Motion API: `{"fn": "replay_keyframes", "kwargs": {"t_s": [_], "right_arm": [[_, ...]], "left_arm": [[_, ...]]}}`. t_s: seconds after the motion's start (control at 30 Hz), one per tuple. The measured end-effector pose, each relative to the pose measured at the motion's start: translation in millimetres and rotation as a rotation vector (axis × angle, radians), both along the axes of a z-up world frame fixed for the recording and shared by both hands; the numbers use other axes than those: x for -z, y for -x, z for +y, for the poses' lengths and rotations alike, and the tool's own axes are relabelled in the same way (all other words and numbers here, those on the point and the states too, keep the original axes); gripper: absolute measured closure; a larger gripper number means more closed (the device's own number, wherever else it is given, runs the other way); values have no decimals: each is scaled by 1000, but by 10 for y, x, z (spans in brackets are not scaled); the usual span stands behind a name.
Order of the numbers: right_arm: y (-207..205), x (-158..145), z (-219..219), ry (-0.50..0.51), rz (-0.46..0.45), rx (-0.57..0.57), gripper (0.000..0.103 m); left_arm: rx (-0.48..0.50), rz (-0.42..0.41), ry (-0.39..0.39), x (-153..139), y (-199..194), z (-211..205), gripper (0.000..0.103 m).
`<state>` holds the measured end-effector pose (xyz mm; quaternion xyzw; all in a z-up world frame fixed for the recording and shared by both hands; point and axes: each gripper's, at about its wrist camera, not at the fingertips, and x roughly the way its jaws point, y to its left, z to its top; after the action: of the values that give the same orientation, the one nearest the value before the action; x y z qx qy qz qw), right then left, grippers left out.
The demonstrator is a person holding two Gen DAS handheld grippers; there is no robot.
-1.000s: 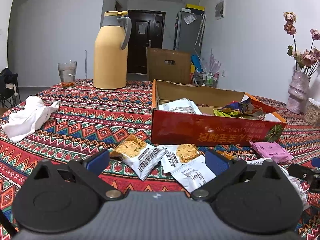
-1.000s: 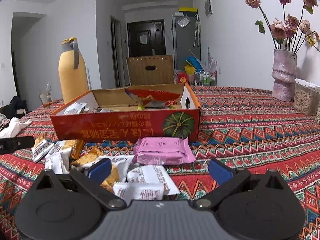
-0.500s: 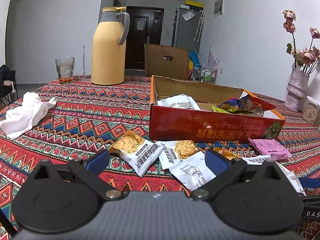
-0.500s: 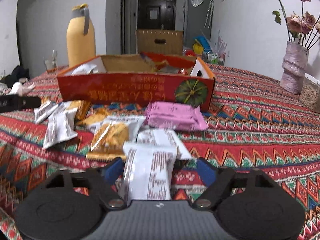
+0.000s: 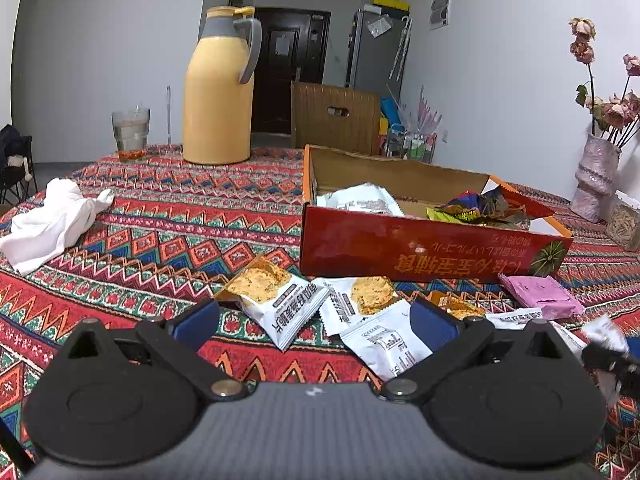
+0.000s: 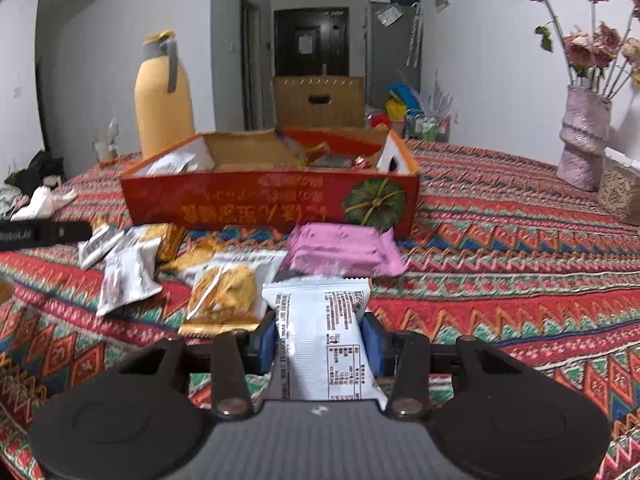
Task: Organize snacks
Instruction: 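Grasp a white printed packet with the right tool, then grasp a yellow-window biscuit packet with the left tool while the right tool holds its packet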
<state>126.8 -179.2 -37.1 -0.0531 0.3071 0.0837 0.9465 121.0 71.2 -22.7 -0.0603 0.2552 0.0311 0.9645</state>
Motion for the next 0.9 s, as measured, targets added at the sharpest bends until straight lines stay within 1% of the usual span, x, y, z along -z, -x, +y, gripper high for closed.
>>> {"fn": "replay_keyframes", "kwargs": {"t_s": [0.13, 0.2, 0.33, 0.4, 0.47, 0.57, 0.67, 0.9], "right_arm": [[-60, -64, -116, -11, -33, 36, 60], [-107, -88, -167, -13, -48, 51, 60], [-205, -129, -239, -20, -78, 73, 60], [-275, -143, -273, -26, -89, 90, 60], [-352, -151, -309, -35, -98, 108, 60], [-497, -146, -388, -64, -105, 150, 60], [-622, -97, -468, -88, -102, 201, 60], [-775, 58, -616, -129, -57, 278, 60]], "left_arm": [[9, 39, 37, -53, -34, 68, 0], [12, 46, 36, -104, -35, 96, 0], [28, 67, -40, -223, -101, 148, 0], [36, 80, -86, -269, -174, 184, 0], [55, 98, -112, -277, -272, 234, 0], [112, 149, -98, -213, -468, 338, 0], [139, 184, -104, -89, -656, 392, 0], [169, 207, -76, 152, -844, 427, 0]]}}
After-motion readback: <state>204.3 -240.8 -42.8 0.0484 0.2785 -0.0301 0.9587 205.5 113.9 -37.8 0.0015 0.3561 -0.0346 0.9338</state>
